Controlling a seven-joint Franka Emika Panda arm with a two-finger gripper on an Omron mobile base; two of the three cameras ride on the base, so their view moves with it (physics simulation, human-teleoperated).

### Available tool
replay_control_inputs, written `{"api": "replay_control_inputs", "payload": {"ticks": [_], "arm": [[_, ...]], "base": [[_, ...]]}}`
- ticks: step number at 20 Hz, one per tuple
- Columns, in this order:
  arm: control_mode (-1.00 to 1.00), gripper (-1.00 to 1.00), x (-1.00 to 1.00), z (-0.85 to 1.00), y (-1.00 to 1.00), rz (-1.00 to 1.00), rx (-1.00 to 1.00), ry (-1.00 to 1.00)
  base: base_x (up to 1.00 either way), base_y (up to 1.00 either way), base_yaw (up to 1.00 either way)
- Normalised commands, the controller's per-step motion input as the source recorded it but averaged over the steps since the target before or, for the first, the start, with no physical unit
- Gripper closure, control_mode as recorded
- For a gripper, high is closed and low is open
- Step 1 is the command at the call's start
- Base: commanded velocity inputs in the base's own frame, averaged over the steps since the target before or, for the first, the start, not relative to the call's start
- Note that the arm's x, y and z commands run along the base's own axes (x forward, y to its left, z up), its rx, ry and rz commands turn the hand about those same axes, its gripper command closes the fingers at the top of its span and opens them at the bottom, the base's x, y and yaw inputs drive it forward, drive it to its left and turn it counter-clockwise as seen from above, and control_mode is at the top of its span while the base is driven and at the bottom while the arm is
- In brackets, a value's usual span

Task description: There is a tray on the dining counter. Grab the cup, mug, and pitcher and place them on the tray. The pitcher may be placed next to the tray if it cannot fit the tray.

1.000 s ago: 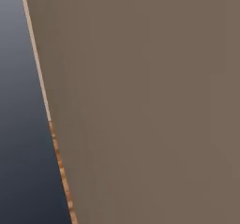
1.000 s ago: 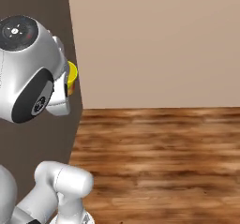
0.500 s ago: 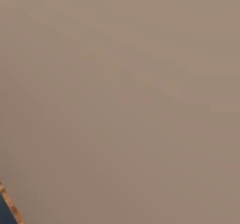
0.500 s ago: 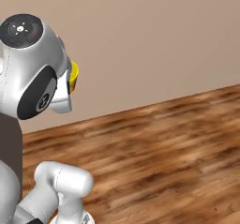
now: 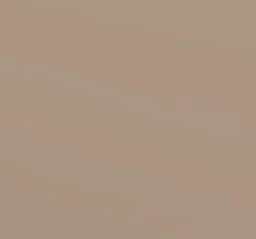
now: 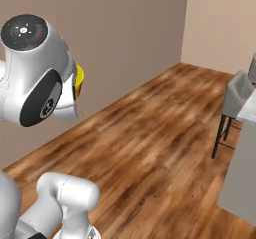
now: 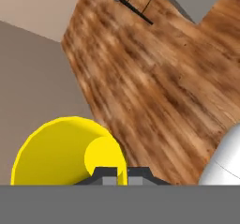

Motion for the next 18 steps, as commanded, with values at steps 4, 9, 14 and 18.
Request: {"api": "replay_control_inputs", "payload": {"ticks": [4,9,14,18], "arm": [[1.0,1.0,0.0,0.0,0.0,0.0,0.0,0.0],[1.0,1.0,0.0,0.0,0.0,0.0,0.0,0.0],[1.0,1.0,0.0,0.0,0.0,0.0,0.0,0.0],[1.0,1.0,0.0,0.0,0.0,0.0,0.0,0.0]], "base": [[0.67,0.75,-0.77],[0.72,0.85,-0.74],[0.78,0.93,-0.74],[0.79,1.0,-0.73]]}}
